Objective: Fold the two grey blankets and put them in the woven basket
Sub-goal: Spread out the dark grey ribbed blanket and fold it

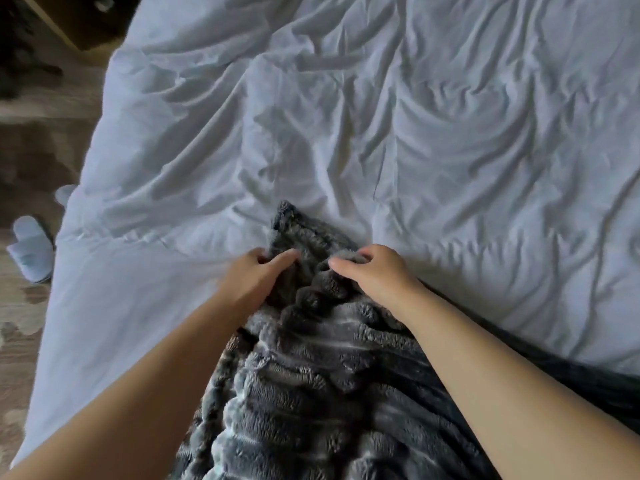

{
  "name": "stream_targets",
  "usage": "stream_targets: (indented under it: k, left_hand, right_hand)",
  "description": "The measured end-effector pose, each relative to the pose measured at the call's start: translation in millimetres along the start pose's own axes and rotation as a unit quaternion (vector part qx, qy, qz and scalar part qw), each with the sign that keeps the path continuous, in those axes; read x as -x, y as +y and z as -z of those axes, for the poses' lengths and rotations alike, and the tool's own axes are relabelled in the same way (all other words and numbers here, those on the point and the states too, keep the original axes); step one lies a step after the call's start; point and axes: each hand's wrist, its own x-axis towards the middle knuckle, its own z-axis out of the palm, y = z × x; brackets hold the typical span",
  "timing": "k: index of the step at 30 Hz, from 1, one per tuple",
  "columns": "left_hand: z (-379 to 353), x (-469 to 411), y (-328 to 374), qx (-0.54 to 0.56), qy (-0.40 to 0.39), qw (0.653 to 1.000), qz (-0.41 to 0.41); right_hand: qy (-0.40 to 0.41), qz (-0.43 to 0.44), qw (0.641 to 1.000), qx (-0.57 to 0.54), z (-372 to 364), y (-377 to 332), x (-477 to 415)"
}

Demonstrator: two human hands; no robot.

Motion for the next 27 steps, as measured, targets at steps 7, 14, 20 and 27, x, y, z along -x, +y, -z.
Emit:
stream_targets:
  k: [7, 14, 20, 27]
  left_hand:
    - [-11, 8, 39, 0.029, -0.035, 0.999, 0.005]
    - [8, 90, 77, 0.263, -0.114, 0.958, -0.018]
    - [27, 191, 102, 0.227, -0.149, 0.952, -0.142]
    - [67, 324, 150, 0.212, -0.118, 0.921, -0.306]
  right_hand:
    - [-0.047, 0.048, 0.984, -0.167, 13, -3, 28]
    - [-0.111, 0.167, 0.904, -0.377, 41, -16, 111]
    - [-0.028, 0.223, 0.949, -0.222, 64, -33, 195]
    - [0.003, 0.409, 0.888, -0.211, 101, -73, 333]
